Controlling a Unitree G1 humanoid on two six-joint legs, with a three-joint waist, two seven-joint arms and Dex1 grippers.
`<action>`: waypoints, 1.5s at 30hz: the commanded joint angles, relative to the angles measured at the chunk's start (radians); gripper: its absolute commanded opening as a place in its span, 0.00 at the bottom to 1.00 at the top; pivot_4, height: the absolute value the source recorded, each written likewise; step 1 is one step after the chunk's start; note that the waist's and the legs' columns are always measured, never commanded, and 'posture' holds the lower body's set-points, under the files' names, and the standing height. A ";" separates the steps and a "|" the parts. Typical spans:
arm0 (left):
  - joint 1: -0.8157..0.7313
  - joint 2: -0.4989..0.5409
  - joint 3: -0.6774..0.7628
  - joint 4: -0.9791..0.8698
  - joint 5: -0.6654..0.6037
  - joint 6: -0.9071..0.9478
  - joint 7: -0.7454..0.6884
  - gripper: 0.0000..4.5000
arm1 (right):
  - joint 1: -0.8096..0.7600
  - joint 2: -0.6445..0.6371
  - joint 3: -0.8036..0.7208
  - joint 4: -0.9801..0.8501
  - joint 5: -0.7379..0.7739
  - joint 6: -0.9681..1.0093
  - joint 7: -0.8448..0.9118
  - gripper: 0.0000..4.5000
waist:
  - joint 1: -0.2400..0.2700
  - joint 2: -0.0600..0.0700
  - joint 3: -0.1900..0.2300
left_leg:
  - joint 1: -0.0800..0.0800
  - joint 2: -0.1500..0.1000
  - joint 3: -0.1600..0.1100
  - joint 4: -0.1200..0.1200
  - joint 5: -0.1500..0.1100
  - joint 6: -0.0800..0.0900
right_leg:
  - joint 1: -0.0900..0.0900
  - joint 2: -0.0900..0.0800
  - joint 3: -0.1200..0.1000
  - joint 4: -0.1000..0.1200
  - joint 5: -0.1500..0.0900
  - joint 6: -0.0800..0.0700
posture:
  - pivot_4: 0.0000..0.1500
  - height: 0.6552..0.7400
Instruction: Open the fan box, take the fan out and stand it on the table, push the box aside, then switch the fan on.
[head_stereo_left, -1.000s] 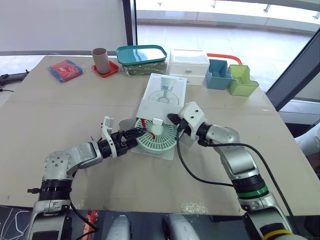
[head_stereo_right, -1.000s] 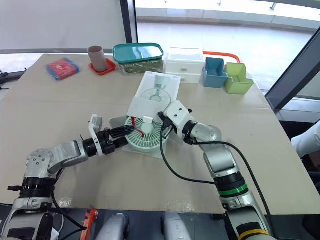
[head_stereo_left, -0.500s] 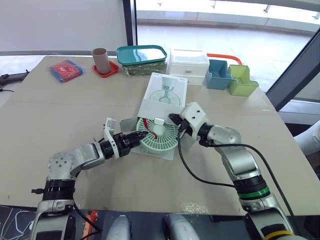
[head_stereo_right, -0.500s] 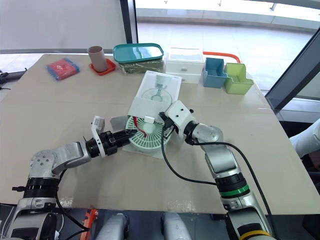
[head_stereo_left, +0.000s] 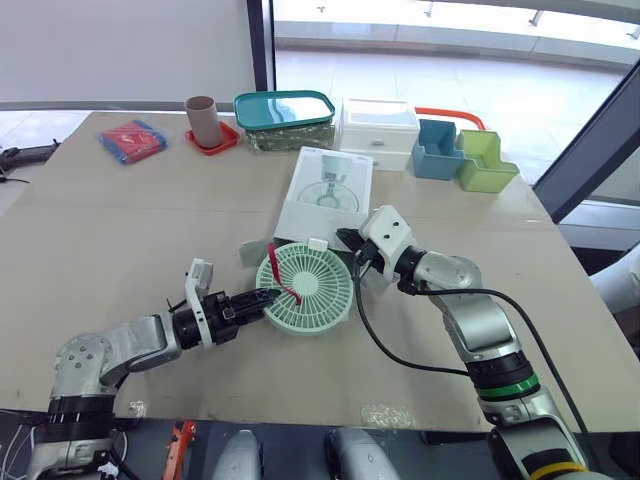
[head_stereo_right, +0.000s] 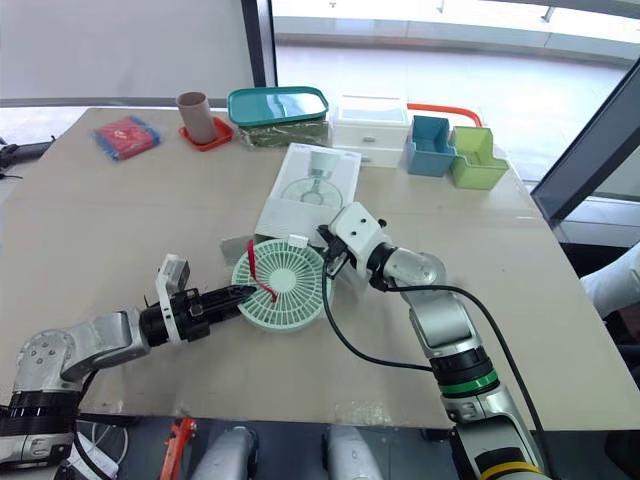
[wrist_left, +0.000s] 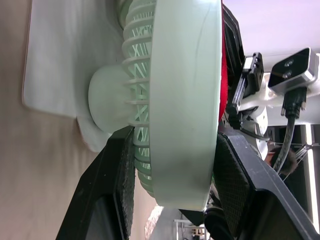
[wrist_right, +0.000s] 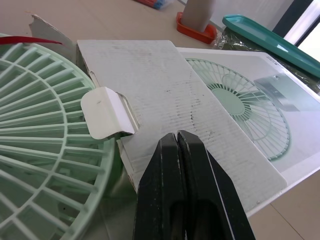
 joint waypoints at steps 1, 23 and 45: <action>0.142 0.005 -0.005 -0.150 -0.107 -0.060 0.073 0.38 | 0.006 0.002 0.007 0.013 -0.003 0.006 0.007 0.00 | 0.001 0.000 0.000 | 0.000 0.000 0.000 0.000 0.000 0.000 | 0.000 0.000 0.000 0.000 0.000 0.000 | 1.00 1.00; 0.231 0.140 -0.062 -0.219 -0.098 -0.101 0.029 0.38 | -0.007 0.008 0.012 0.041 -0.003 -0.012 0.010 0.00 | 0.000 0.000 0.000 | 0.001 0.000 0.002 0.000 0.000 0.000 | 0.001 0.001 0.001 0.000 0.000 -0.001 | 1.00 1.00; 0.219 0.556 -0.035 -0.307 1.049 -0.735 -0.993 0.98 | 0.046 -0.023 -0.196 -0.021 0.223 -0.053 0.090 0.00 | 0.003 0.003 0.002 | -0.001 0.001 0.003 -0.006 0.000 0.000 | -0.004 0.000 0.000 -0.001 -0.006 -0.006 | 1.00 1.00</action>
